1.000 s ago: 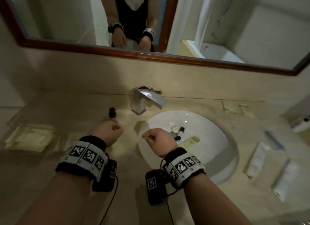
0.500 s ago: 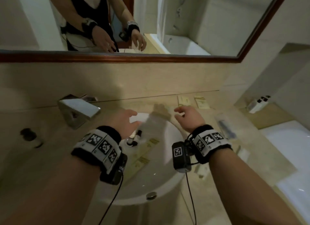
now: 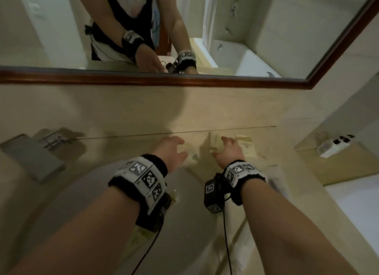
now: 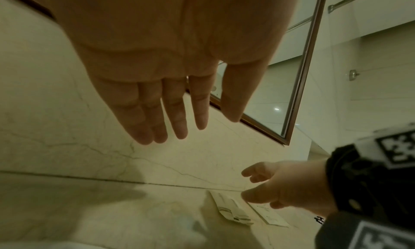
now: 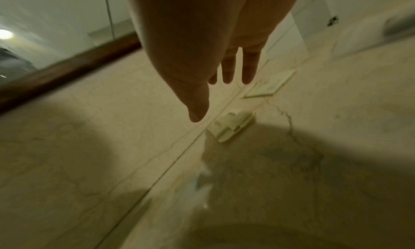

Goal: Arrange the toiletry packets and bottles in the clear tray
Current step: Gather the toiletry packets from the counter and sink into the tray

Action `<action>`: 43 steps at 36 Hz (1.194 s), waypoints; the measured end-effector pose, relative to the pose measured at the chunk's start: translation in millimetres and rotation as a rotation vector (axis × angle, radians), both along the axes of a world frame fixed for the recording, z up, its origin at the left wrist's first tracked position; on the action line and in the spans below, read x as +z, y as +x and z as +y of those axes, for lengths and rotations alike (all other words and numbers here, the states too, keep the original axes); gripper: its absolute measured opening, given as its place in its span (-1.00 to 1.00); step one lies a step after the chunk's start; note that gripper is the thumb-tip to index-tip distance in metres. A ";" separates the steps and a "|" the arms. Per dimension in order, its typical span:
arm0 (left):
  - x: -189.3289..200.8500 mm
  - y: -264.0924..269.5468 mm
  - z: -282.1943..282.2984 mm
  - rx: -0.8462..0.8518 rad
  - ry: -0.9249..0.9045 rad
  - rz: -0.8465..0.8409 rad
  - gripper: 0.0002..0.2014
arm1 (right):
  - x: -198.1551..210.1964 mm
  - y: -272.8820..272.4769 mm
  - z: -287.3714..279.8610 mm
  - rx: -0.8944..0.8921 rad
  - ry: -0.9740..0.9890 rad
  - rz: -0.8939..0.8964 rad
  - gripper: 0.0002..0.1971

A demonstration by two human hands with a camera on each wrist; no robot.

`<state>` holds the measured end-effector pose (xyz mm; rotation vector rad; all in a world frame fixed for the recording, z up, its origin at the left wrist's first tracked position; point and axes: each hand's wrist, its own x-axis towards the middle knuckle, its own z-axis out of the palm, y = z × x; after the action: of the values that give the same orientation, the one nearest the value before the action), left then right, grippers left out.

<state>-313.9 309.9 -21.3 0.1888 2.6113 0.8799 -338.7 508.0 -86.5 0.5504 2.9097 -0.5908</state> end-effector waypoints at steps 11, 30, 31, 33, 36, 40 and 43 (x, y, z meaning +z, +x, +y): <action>-24.0 -38.4 15.9 -0.058 -0.060 -0.074 -0.54 | -59.4 -30.8 5.1 0.034 -0.046 -0.057 -0.30; -38.3 -37.0 17.0 -0.070 -0.068 -0.120 -0.57 | -46.2 -32.8 -2.0 0.106 0.137 -0.189 -0.45; -37.9 -35.2 15.0 -0.069 -0.067 -0.126 -0.58 | -44.8 -30.6 -2.2 0.107 0.142 -0.191 -0.48; -36.5 -30.7 11.1 -0.060 -0.057 -0.144 -0.58 | -41.9 -25.2 -1.1 0.098 0.140 -0.190 -0.53; -34.0 -22.9 6.8 -0.056 -0.048 -0.154 -0.57 | -40.1 -16.8 1.4 0.078 0.130 -0.196 -0.54; -33.0 -12.9 2.6 -0.053 -0.067 -0.143 -0.58 | -40.5 -6.1 -1.8 0.046 0.176 -0.210 -0.58; -32.1 -6.1 -1.1 -0.046 -0.081 -0.133 -0.60 | -35.1 -4.4 -6.2 0.041 0.168 -0.268 -0.56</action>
<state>-320.0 308.8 -53.4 0.1619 2.5035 0.7433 -343.2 501.9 -121.7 0.5412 2.7207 -0.2455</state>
